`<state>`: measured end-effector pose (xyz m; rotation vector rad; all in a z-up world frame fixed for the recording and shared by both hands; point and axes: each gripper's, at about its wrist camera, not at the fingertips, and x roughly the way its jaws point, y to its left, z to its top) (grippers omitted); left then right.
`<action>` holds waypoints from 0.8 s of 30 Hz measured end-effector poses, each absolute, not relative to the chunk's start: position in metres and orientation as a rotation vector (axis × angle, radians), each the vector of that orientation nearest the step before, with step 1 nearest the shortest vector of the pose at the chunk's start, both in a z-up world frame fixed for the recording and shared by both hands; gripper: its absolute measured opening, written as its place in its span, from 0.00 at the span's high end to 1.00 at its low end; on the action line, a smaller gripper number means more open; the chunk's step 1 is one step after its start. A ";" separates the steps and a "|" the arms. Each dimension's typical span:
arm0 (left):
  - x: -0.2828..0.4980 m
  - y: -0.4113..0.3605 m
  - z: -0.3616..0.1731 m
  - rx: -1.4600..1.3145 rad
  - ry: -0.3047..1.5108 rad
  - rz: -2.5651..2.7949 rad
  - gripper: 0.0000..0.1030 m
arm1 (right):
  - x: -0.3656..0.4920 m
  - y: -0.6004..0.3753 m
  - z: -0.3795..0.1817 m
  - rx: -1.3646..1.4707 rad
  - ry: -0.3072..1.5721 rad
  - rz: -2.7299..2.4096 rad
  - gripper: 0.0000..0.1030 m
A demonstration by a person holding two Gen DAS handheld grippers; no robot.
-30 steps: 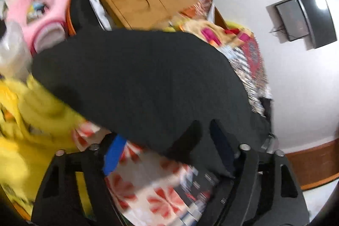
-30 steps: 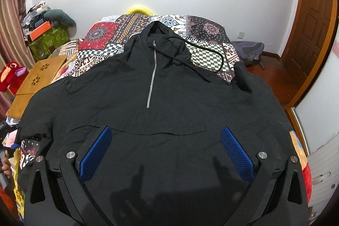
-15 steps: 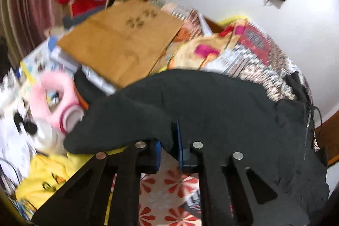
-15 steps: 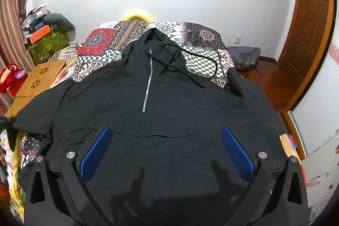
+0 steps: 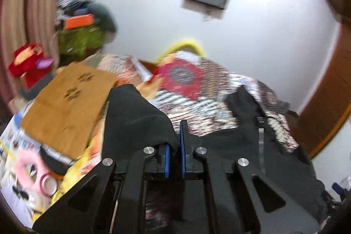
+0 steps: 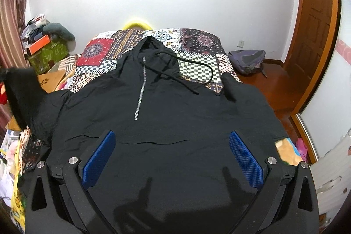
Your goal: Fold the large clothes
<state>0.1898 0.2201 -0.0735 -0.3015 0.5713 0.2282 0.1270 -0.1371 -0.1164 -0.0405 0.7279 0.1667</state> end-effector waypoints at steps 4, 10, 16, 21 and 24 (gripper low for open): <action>0.223 0.168 -0.061 -0.262 0.570 0.117 0.94 | 0.126 -0.149 -0.117 -0.041 0.719 0.147 0.00; 0.257 0.093 -0.074 -0.201 0.619 -0.015 0.94 | 0.129 -0.164 -0.123 -0.027 0.738 0.131 0.00; 0.287 0.032 -0.127 -0.163 0.792 -0.143 0.94 | 0.133 -0.174 -0.130 0.001 0.774 0.132 0.00; 0.300 -0.010 -0.192 -0.114 1.032 -0.257 0.94 | 0.134 -0.173 -0.141 -0.001 0.817 0.145 0.00; 0.297 -0.024 -0.218 -0.081 1.109 -0.270 0.94 | 0.133 -0.169 -0.145 -0.016 0.835 0.155 0.00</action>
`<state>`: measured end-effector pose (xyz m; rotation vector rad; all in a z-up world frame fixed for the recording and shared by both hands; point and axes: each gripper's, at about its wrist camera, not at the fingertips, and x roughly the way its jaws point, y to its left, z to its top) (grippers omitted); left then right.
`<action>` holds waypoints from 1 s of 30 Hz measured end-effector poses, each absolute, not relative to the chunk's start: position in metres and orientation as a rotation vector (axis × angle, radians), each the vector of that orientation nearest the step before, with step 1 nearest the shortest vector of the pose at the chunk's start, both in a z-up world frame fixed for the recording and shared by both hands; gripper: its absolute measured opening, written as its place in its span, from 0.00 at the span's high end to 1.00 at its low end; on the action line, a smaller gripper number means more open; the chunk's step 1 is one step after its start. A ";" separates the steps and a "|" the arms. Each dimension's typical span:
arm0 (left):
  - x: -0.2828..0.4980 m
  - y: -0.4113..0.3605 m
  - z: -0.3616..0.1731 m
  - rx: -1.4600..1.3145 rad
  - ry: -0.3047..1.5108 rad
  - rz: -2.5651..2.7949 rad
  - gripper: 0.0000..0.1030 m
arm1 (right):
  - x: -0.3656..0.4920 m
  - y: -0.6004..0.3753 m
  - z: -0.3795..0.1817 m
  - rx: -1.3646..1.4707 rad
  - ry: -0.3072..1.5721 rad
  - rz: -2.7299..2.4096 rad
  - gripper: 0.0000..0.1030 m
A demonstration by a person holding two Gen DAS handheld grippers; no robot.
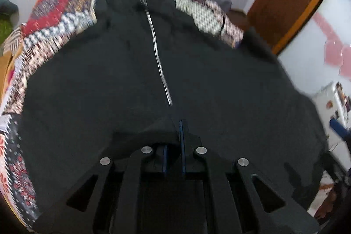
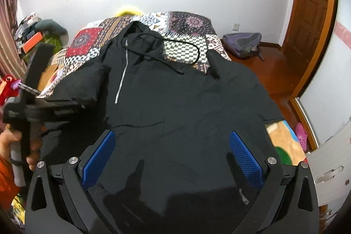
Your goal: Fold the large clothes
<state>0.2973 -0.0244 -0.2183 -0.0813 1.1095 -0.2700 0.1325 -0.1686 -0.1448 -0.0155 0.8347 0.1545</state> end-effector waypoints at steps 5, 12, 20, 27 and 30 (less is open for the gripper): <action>0.286 -0.031 -0.230 -0.076 1.158 -0.300 0.78 | 0.131 -0.159 -0.148 -0.073 0.845 0.160 0.00; 0.254 0.007 -0.185 -0.130 1.054 -0.298 0.58 | 0.132 -0.149 -0.137 -0.093 0.829 0.178 0.00; 0.215 0.083 -0.126 -0.113 0.840 -0.120 0.41 | 0.139 -0.105 -0.114 -0.173 0.755 0.247 0.00; 0.175 0.147 -0.115 -0.095 0.745 0.047 0.32 | 0.144 -0.048 -0.105 -0.273 0.722 0.349 0.00; 0.161 0.171 -0.120 -0.107 0.739 0.094 0.28 | 0.142 -0.020 -0.107 -0.325 0.720 0.409 0.00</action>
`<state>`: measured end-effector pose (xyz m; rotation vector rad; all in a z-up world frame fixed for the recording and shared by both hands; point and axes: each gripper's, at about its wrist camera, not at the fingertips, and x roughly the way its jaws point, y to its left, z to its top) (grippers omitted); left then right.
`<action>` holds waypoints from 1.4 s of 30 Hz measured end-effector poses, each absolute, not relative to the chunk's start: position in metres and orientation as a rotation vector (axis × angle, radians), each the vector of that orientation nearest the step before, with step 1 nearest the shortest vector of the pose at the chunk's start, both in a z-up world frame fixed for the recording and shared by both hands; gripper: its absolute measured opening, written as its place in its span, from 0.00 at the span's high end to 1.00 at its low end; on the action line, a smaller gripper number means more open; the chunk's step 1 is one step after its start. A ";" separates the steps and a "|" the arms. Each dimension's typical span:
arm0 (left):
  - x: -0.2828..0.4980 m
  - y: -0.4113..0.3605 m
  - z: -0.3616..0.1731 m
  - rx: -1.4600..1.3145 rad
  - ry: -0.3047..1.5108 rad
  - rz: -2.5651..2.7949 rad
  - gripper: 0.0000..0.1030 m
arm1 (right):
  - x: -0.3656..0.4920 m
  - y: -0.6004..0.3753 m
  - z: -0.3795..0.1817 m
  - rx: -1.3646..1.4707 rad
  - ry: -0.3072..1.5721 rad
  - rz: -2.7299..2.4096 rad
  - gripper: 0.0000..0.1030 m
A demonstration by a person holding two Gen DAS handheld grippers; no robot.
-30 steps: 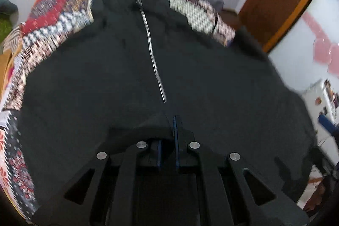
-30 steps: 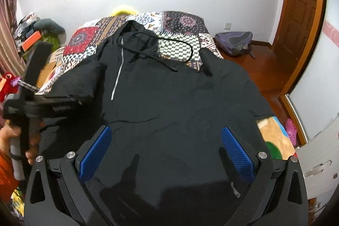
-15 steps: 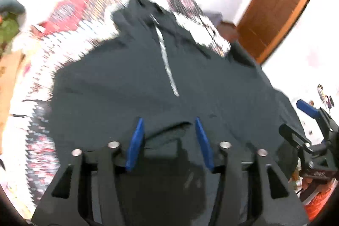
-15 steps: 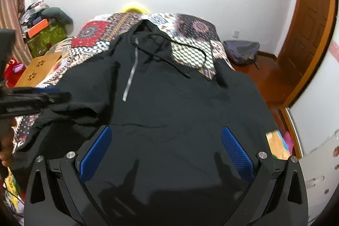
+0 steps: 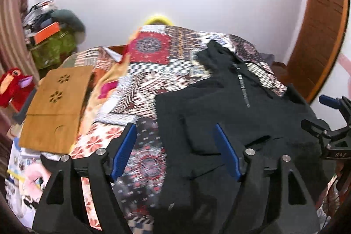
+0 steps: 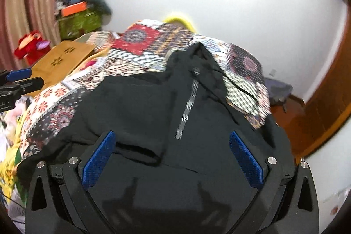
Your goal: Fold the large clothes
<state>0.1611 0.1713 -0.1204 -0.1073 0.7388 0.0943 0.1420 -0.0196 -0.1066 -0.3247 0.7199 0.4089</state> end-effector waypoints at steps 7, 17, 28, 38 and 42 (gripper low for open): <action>0.143 0.208 -0.143 -0.152 0.771 0.154 0.28 | 0.150 0.050 -0.136 -0.524 0.780 0.560 0.00; 0.136 0.231 -0.180 -0.220 0.844 0.174 0.28 | 0.165 0.114 -0.204 -0.777 0.877 0.632 0.03; 0.143 0.228 -0.188 -0.207 0.866 0.161 0.28 | 0.175 0.128 -0.229 -0.773 0.898 0.688 0.49; 0.155 0.201 -0.171 -0.141 0.838 0.124 0.28 | 0.184 0.103 -0.199 -0.647 0.846 0.658 0.77; 0.166 0.190 -0.168 -0.128 0.844 0.113 0.28 | 0.197 0.071 -0.166 -0.571 0.790 0.591 0.78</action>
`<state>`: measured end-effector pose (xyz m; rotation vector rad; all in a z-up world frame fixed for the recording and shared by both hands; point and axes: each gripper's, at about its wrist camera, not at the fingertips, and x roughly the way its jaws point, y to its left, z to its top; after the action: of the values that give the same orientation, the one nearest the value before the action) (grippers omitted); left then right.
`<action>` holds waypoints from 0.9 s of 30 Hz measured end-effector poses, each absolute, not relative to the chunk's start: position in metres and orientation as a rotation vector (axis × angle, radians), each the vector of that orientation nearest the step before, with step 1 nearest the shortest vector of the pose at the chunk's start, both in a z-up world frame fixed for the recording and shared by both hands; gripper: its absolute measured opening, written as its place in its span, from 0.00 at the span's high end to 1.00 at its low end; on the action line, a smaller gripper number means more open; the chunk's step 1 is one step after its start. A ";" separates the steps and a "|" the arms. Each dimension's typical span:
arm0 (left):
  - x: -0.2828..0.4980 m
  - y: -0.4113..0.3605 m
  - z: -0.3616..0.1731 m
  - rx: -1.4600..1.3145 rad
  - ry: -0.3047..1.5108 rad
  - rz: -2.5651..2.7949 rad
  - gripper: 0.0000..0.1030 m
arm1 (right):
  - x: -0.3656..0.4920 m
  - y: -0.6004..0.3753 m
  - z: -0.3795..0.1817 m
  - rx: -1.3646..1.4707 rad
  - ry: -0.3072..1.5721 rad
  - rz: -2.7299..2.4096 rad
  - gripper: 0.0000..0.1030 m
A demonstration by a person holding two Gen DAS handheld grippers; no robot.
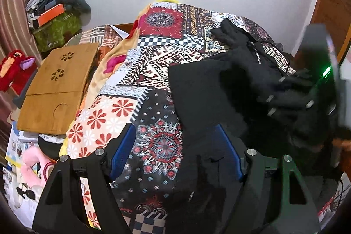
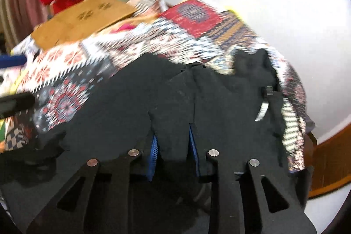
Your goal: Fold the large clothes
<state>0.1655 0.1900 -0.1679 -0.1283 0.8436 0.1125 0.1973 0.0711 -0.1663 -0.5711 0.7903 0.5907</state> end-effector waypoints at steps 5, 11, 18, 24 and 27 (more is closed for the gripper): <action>0.179 0.178 -0.171 -0.133 0.859 0.096 0.28 | 0.213 0.019 -0.127 -0.454 0.742 0.516 0.79; 0.196 0.157 -0.183 -0.141 0.912 0.076 0.28 | 0.227 -0.050 -0.104 -0.327 0.709 0.406 0.79; 0.206 0.128 -0.186 -0.108 0.932 0.041 0.28 | 0.235 -0.111 -0.124 -0.188 0.799 0.345 0.79; 0.209 0.115 -0.188 -0.091 0.943 0.028 0.28 | 0.233 -0.155 -0.152 -0.055 0.885 0.309 0.79; 0.210 0.112 -0.190 -0.087 0.954 0.026 0.28 | 0.239 -0.167 -0.168 -0.004 0.955 0.296 0.79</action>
<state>0.2100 0.1123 -0.1900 -0.0866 0.9541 0.0262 0.2390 -0.1666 -0.1679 -0.0038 0.9548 0.2957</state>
